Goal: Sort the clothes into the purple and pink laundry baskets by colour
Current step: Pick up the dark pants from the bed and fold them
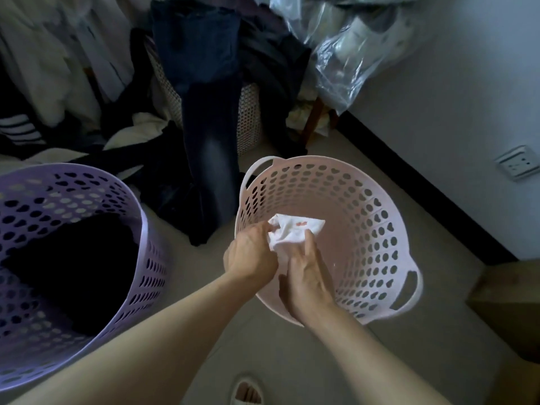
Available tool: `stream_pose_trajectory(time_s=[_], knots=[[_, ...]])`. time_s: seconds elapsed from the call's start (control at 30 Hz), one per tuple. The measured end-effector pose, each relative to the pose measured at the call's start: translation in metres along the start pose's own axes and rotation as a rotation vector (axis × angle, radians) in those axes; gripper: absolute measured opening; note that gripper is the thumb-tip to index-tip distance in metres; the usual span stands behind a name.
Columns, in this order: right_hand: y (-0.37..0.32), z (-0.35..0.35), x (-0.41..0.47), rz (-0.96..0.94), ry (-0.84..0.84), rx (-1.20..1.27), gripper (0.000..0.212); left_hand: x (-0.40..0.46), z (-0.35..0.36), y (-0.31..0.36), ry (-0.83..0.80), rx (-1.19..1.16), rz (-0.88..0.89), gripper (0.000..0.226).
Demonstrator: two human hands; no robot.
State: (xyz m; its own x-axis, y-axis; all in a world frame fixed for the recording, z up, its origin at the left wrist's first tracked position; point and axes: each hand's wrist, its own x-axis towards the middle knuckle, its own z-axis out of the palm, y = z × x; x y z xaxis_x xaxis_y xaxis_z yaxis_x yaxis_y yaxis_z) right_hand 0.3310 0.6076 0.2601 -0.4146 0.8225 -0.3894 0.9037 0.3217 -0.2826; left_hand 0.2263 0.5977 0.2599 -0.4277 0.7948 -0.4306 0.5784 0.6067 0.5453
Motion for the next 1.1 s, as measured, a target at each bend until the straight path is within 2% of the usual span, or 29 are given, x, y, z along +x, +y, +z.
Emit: stream_pose_trajectory(time_s=[0.13,0.33,0.47,0.67,0.8,1.1], knots=[[0.007,-0.012,-0.002,0.051,-0.093,0.017,0.049,0.0,-0.007,0.002,-0.103,0.091,-0.02,0.043],[-0.006,-0.023,0.015,0.038,-0.128,0.032,0.044,0.012,-0.032,-0.011,-0.148,0.103,-0.102,0.048],[-0.034,-0.03,0.037,0.02,-0.154,0.022,0.042,0.029,-0.058,-0.026,-0.169,0.127,-0.111,0.043],[-0.087,-0.042,0.08,-0.009,-0.132,-0.035,0.053,0.072,-0.11,-0.048,-0.164,0.124,-0.084,0.044],[-0.127,-0.046,0.111,-0.014,-0.139,-0.056,0.043,0.104,-0.144,-0.064,-0.164,0.105,-0.061,0.044],[-0.194,-0.069,0.176,-0.027,-0.147,-0.04,0.049,0.169,-0.214,-0.082,-0.15,0.103,-0.054,0.046]])
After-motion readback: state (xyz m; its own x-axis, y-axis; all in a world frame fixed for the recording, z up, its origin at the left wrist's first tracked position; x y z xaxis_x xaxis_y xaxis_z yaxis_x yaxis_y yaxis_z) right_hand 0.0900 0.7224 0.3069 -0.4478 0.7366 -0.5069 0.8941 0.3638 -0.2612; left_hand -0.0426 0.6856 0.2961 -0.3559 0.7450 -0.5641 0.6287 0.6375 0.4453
